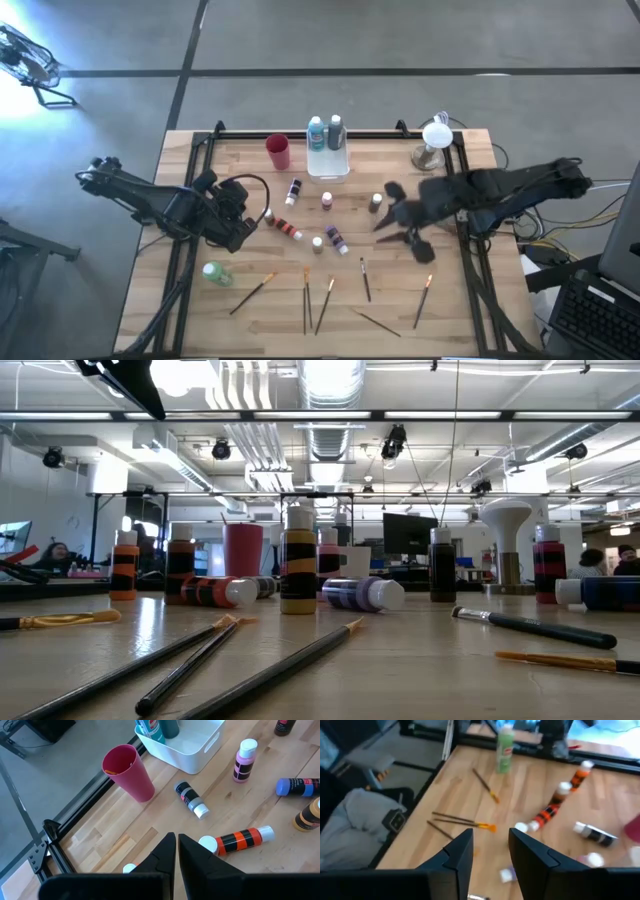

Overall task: Pick & Place Paint Supplies
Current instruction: Put the gold paint brush into the pink cup

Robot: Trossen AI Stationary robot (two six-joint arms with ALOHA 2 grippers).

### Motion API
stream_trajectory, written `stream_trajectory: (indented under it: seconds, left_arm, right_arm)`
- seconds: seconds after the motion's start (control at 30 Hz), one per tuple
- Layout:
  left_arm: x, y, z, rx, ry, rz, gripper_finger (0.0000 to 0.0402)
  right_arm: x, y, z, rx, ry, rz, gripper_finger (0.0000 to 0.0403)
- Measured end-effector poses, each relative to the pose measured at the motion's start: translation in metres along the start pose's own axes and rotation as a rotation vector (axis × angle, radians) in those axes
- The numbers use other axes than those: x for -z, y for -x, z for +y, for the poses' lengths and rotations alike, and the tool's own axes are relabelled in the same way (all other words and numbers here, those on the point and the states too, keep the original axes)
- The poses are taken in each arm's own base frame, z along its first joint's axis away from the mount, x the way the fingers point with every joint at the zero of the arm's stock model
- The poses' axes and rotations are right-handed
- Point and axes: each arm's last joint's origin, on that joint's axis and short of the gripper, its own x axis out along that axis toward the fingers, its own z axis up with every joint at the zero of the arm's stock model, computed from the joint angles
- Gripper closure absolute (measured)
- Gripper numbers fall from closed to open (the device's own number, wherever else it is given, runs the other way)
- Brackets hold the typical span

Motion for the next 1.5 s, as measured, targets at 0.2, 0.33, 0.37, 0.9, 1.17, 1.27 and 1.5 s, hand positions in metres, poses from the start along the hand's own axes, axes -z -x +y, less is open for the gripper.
stream_trajectory:
  seconds: [0.2,0.33,0.37,0.9,1.17,1.27,1.5]
  left_arm:
    - [0.000,0.000,0.000,0.000,0.001,0.000,0.0376]
    - [0.000,0.000,0.000,0.000,0.001,0.000,0.0376]
    - [0.000,0.000,0.000,0.000,0.001,0.000,0.0376]
    - [0.000,0.000,0.000,0.000,0.002,0.001,0.0376]
    - [0.000,0.000,0.000,0.000,0.001,0.001,0.0376]
    - [0.000,0.000,0.000,0.000,0.001,0.001,0.0376]
    - [0.000,0.000,0.000,0.002,0.003,0.000,0.0376]
  right_arm:
    - [0.010,-0.037,0.027,0.064,-0.020,0.124,0.0294]
    - [0.020,-0.062,0.044,0.084,-0.049,0.198,0.0300]
    - [0.023,-0.069,0.048,0.087,-0.055,0.217,0.0301]
    - [0.085,-0.166,0.097,0.238,-0.233,0.450,0.0278]
    - [0.104,-0.199,0.113,0.213,-0.251,0.431,0.0252]
    - [0.108,-0.208,0.115,0.204,-0.257,0.415,0.0248]
    - [0.108,-0.215,0.117,0.197,-0.318,0.384,0.0252]
